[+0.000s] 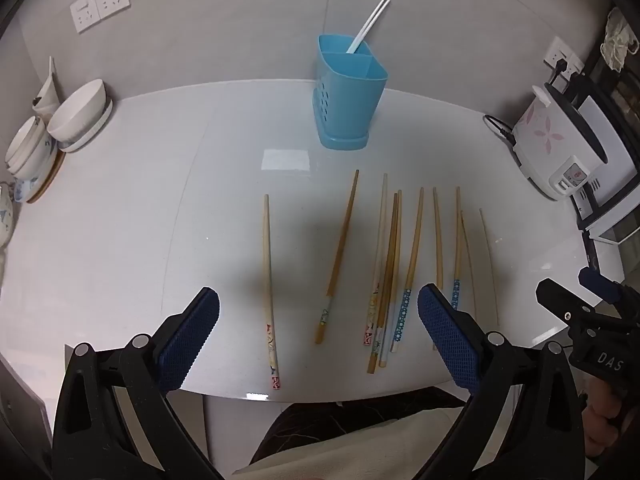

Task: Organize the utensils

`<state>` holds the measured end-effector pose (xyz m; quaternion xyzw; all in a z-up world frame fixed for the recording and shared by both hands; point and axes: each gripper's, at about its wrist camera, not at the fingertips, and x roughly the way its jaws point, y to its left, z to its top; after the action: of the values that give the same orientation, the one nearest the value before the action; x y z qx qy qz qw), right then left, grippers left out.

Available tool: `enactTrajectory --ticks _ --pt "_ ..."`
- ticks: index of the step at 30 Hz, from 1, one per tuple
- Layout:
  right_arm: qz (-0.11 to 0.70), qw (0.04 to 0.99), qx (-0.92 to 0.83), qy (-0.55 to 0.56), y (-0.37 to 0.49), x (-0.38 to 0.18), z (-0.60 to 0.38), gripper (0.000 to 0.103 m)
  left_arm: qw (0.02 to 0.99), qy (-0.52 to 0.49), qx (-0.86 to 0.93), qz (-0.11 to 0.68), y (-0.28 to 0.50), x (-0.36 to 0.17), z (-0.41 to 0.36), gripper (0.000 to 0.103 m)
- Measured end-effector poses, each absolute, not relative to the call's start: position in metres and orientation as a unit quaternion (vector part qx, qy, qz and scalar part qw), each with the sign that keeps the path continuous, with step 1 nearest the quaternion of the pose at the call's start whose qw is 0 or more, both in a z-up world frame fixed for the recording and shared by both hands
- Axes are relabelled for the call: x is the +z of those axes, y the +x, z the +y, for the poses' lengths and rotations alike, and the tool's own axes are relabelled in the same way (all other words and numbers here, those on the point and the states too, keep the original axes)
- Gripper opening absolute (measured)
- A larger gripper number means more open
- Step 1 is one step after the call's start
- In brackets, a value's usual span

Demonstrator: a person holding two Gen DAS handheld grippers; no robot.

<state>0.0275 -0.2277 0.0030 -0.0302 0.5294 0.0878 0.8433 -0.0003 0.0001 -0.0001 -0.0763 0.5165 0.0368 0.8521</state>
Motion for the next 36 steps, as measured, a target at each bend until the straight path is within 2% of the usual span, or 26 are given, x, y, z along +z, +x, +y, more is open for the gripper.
enactTrajectory --ticks 36 --pt "0.538 0.838 0.087 -0.025 0.0293 -0.0056 -0.2193 0.094 0.849 -0.067 0.031 0.523 0.0048 -0.0049 -0.0038 0.097"
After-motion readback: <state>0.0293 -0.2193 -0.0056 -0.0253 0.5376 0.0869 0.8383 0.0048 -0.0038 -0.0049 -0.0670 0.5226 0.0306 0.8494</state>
